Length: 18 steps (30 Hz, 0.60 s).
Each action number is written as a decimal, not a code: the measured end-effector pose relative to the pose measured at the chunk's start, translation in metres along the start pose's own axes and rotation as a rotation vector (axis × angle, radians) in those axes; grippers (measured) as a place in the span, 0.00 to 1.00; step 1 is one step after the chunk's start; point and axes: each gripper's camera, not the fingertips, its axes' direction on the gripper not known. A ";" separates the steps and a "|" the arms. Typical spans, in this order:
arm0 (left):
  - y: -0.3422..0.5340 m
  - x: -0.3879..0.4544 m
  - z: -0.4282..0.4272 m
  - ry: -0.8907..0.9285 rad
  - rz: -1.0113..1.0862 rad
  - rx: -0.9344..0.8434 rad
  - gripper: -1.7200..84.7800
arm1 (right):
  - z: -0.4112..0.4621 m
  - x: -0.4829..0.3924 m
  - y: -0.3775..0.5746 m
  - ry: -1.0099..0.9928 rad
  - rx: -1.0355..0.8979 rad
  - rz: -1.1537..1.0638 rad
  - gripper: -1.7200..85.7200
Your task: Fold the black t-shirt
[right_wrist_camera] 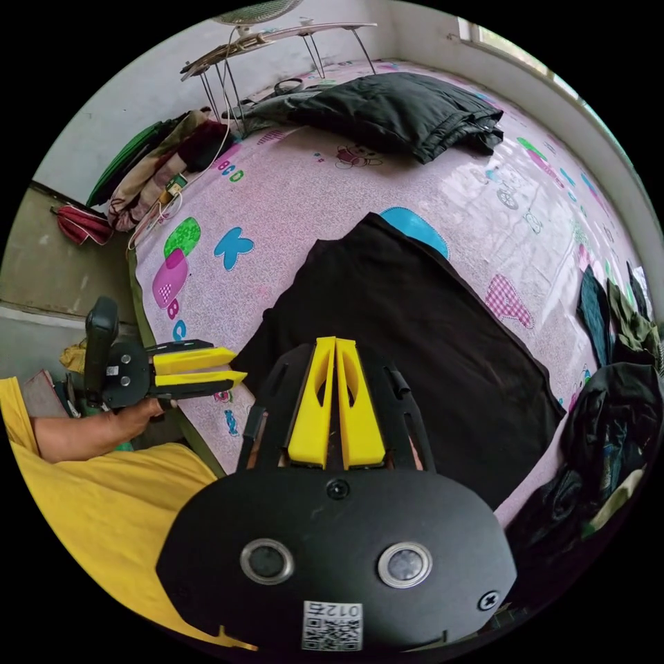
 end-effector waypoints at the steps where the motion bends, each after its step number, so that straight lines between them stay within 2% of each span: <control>1: 0.000 -0.002 0.001 -0.005 -0.003 -0.005 0.10 | 0.003 0.000 -0.002 -0.002 -0.002 0.000 0.02; 18: 0.009 -0.013 0.003 -0.011 -0.062 0.005 0.09 | 0.080 -0.004 -0.060 -0.009 -0.036 -0.014 0.02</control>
